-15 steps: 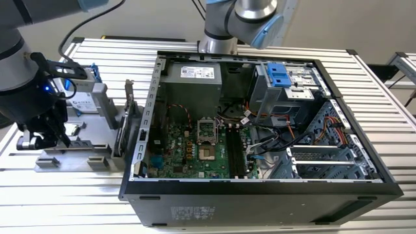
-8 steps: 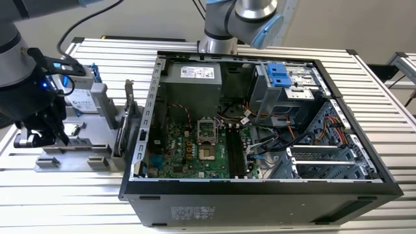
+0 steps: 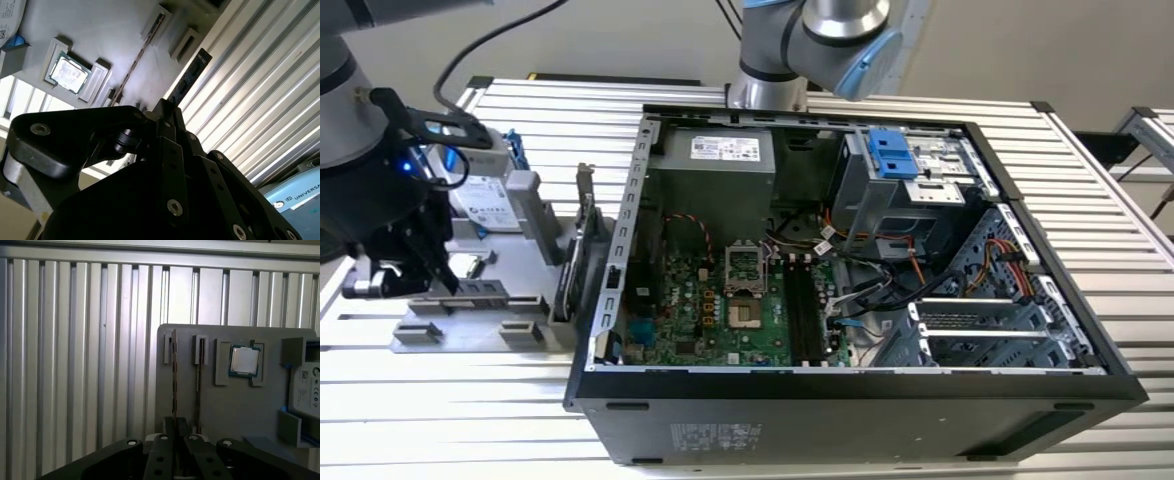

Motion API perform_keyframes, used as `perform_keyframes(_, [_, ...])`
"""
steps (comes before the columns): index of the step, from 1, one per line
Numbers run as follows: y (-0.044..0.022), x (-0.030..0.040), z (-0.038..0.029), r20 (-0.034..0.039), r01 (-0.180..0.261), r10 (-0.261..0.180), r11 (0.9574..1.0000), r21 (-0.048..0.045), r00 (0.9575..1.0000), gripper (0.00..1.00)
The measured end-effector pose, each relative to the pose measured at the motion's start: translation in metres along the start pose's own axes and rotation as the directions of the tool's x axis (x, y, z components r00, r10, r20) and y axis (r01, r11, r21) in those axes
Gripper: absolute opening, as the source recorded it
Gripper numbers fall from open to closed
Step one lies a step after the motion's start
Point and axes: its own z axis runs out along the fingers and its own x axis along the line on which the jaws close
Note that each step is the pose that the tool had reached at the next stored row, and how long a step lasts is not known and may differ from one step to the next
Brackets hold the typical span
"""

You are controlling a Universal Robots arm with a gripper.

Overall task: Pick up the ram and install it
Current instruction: 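Pick up the ram and move it above insertion slot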

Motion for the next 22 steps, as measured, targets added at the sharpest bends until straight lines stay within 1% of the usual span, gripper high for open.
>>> perform_keyframes(14, [0.0002, -0.0001, -0.0106, 0.0002, -0.003, 0.003, 1.0000, 0.0000, 1.0000, 0.00])
perform_keyframes(22, [0.0004, -0.0003, -0.0197, 0.0002, -0.004, 0.004, 1.0000, 0.0000, 1.0000, 0.00])
